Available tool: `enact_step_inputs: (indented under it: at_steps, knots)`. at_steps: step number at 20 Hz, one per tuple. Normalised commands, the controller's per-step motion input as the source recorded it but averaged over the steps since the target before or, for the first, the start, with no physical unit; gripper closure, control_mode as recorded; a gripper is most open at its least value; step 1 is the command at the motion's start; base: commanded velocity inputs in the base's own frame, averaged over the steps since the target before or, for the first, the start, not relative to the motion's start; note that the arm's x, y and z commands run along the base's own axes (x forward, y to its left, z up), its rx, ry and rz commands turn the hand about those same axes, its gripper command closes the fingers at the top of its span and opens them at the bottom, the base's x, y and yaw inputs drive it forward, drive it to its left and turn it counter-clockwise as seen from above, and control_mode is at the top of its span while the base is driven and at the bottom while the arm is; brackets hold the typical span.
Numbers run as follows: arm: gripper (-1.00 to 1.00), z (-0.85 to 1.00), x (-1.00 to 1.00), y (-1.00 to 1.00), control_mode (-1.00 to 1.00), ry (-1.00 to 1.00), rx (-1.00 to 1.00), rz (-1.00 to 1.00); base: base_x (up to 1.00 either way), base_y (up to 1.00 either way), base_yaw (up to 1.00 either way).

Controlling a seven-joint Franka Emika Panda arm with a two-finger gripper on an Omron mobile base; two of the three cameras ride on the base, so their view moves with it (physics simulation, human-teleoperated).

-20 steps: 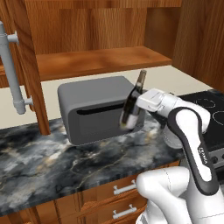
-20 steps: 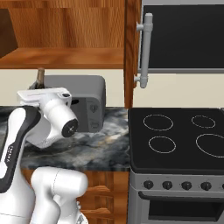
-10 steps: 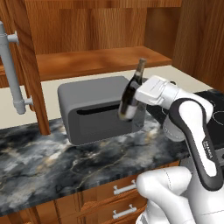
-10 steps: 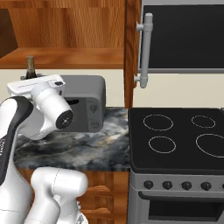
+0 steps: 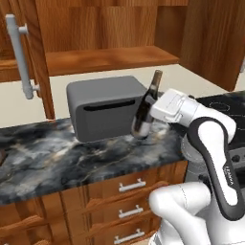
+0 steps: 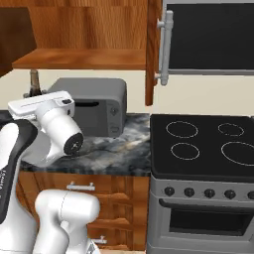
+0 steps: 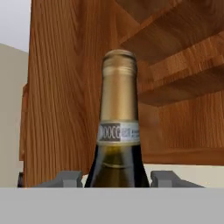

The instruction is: Open the cabinet directly in front. Then move the wine and the mug to the dining counter with the jar on it.

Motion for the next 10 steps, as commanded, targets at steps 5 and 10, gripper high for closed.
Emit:
enact_step_inputs:
  at_steps: [5,10]
  knots:
    - [1.00,0.00,0.00,0.00,1.00,0.00,0.00,0.00,-0.78,0.01,0.64]
    - [1.00,0.00,0.00,0.00,1.00,0.00,0.00,0.00,-0.06,0.00,0.99]
